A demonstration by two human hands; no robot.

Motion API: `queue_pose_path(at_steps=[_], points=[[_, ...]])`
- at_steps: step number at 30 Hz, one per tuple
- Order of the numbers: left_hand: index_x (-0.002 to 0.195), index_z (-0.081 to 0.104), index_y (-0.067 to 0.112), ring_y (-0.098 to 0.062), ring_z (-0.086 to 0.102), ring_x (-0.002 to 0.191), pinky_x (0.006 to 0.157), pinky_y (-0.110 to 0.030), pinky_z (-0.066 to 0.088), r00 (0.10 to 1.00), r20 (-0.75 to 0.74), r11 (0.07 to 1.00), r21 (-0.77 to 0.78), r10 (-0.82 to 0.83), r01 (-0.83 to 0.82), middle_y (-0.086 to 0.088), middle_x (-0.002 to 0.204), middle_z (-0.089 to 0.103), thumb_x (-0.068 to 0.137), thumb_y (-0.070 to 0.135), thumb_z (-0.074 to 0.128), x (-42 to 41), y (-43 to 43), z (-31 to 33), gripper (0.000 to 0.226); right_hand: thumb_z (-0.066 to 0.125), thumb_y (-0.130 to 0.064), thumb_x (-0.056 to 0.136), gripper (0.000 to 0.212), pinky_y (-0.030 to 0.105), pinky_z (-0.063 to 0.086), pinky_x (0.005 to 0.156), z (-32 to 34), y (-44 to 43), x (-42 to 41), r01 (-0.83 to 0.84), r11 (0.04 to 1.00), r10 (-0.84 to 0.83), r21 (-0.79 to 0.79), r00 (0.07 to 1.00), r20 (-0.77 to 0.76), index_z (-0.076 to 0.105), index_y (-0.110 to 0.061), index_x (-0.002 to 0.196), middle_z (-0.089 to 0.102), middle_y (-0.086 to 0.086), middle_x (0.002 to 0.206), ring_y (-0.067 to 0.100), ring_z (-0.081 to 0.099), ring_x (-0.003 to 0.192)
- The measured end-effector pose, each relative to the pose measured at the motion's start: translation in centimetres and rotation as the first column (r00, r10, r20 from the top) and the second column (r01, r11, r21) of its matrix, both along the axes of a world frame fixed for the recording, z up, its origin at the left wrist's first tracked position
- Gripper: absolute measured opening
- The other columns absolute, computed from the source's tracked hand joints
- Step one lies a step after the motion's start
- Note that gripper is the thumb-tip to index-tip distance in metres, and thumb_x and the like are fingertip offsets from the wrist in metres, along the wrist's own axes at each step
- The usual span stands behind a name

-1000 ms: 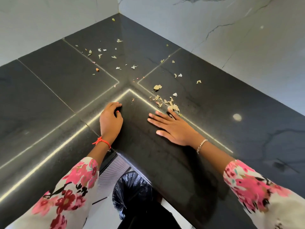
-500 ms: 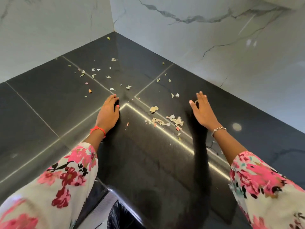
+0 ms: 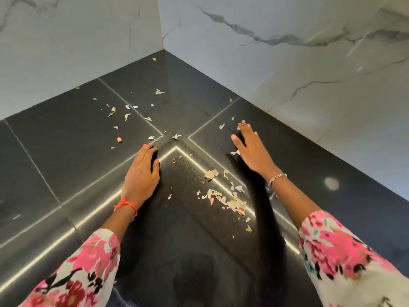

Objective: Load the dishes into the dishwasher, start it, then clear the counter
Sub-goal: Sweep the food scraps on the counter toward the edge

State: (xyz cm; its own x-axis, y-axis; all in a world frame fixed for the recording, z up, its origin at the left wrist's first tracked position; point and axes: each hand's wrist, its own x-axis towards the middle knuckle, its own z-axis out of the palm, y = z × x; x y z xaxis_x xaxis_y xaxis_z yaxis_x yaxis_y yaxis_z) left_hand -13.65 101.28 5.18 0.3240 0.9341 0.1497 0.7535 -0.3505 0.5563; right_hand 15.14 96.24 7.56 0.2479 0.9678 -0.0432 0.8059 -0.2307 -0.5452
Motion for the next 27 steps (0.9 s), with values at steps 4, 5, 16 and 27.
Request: queue_pose_path(at_steps=[4, 5, 16, 27], points=[[0.135, 0.042, 0.013, -0.01, 0.025, 0.139, 0.108, -0.025, 0.023, 1.0, -0.029, 1.0, -0.005, 0.013, -0.013, 0.005, 0.149, 0.032, 0.096, 0.02, 0.04, 0.0, 0.0, 0.1, 0.039, 0.015, -0.055, 0.094, 0.069, 0.036, 0.0, 0.12, -1.1, 1.1, -2.0, -0.144, 0.988, 0.153, -0.054, 0.962, 0.224, 0.009, -0.013, 0.149, 0.006, 0.002, 0.157, 0.013, 0.003, 0.145], [0.135, 0.042, 0.014, -0.009, 0.026, 0.138, 0.106, -0.024, 0.024, 0.999, -0.032, 1.0, -0.008, 0.019, -0.02, 0.007, 0.15, 0.031, 0.096, 0.02, 0.04, 0.1, 0.0, 0.1, 0.04, 0.014, -0.055, 0.094, 0.068, 0.035, 0.0, 0.12, -1.1, 0.8, -3.3, -0.223, 0.975, 0.224, -0.026, 0.959, 0.173, 0.009, -0.016, 0.149, 0.007, -0.001, 0.157, 0.011, 0.003, 0.145], [0.135, 0.043, 0.02, -0.002, 0.028, 0.135, 0.103, -0.025, 0.03, 0.998, -0.029, 0.998, -0.02, 0.062, -0.063, 0.014, 0.148, 0.031, 0.096, 0.022, 0.041, 0.1, -0.2, 0.5, 0.039, 0.014, -0.059, 0.093, 0.076, 0.034, -0.002, 0.118, -1.7, 8.5, 0.4, -0.158, 0.981, 0.186, -0.116, 0.934, 0.304, 0.006, -0.009, 0.149, 0.0, 0.008, 0.157, 0.019, -0.001, 0.146], [0.134, 0.044, 0.02, 0.011, 0.021, 0.128, 0.102, -0.015, 0.021, 0.997, 0.003, 0.997, -0.017, 0.071, -0.071, 0.014, 0.147, 0.033, 0.096, 0.021, 0.042, 0.0, -0.2, 0.6, 0.038, 0.027, -0.048, 0.098, 0.061, 0.035, 0.005, 0.12, 0.0, 13.6, 3.2, -0.159, 0.986, 0.155, 0.042, 0.984, 0.084, 0.02, -0.015, 0.148, 0.01, 0.001, 0.157, 0.014, 0.006, 0.145]])
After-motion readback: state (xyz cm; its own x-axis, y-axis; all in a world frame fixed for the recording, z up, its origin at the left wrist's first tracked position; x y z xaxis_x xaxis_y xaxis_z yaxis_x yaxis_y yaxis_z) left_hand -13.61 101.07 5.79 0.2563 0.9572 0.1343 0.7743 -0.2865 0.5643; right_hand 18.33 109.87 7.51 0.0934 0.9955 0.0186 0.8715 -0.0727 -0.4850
